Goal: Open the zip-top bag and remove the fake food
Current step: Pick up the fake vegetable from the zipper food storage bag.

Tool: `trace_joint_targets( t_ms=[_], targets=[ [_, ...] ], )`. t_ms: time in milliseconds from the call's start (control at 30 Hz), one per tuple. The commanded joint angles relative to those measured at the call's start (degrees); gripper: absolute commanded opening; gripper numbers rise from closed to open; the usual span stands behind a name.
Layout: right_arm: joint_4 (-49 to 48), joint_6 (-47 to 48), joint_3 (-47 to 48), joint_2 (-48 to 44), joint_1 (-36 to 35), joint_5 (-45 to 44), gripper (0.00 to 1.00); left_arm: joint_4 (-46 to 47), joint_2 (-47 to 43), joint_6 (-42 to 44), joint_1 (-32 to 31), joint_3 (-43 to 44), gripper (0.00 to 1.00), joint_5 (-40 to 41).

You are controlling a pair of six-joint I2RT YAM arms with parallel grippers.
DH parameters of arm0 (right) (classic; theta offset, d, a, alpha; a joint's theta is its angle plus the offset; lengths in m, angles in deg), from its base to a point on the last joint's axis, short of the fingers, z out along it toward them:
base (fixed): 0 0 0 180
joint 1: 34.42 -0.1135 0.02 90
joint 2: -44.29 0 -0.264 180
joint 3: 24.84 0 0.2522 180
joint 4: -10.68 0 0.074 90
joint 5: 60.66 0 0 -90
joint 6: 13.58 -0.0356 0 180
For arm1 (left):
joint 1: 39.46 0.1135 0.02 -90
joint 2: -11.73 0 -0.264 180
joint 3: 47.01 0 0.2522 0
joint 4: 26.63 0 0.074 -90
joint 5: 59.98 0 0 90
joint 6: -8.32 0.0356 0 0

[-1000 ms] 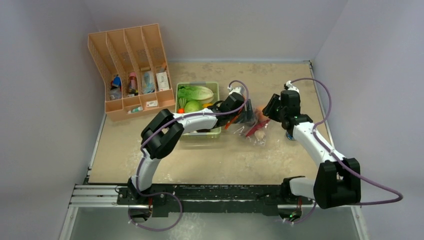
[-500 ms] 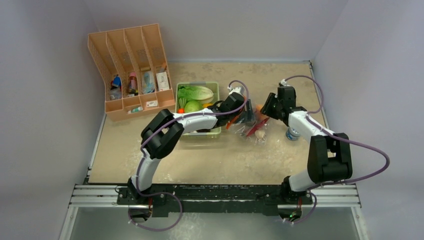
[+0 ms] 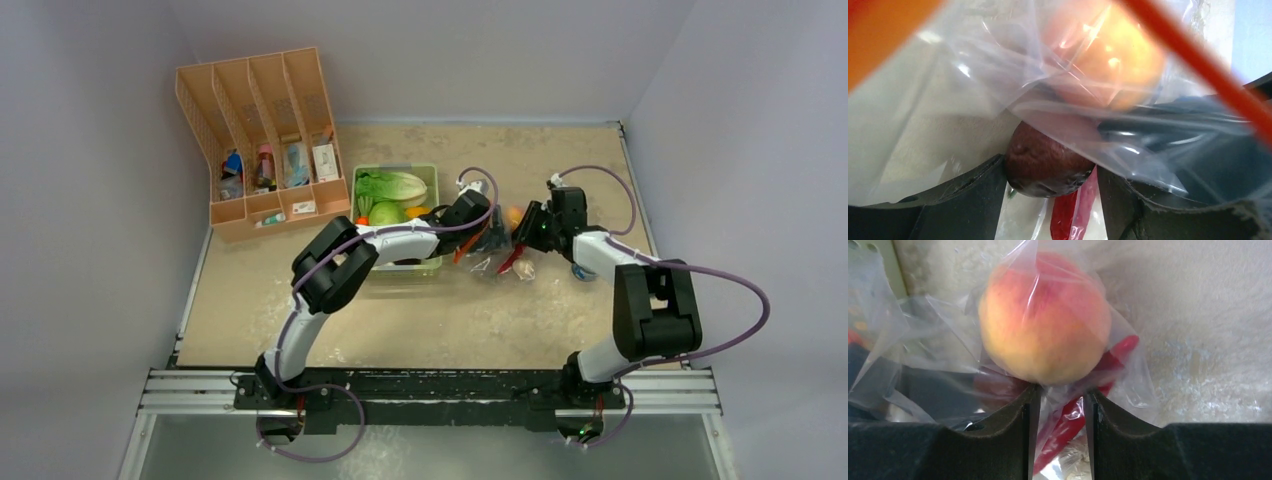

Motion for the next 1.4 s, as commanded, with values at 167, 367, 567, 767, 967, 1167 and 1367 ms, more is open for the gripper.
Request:
trace_joint_targets(
  t_ms=[167, 367, 567, 767, 967, 1167, 1367],
  targets=[
    [2.5, -0.6, -2.6, -1.3, 0.0, 1.4, 0.39, -0.8, -1.1, -0.6, 0.5, -0.1, 0.62, 2.4],
    [3.1, -0.4, -2.3, -2.4, 0.0, 2.0, 0.40, -1.6, -0.9, -0.9, 0.5, 0.0, 0.49, 3.0],
    [3.5, -1.0, -2.3, -4.2, 0.0, 2.4, 0.40, -1.3, -4.0, -0.2, 0.5, -1.8, 0.29, 4.6],
    [5.1, -1.2, -1.1, -7.4, 0.0, -0.2, 0.41, -0.8, -8.3, 0.9, 0.5, -2.5, 0.22, 6.0],
    [8.6, 1.3, 0.4, -10.3, 0.0, -6.1, 0.45, -0.2, -9.2, 0.6, 0.5, -2.1, 0.18, 4.0],
    [10.1, 1.5, -0.2, -13.6, 0.0, -7.1, 0.50, 0.2, -9.4, -0.7, 1.5, -3.6, 0.14, 2.1],
    [11.8, -0.7, -1.5, -15.6, 0.0, -12.2, 0.54, 3.4, -11.5, -1.7, 2.0, -6.7, 0.13, 2.1]
  ],
)
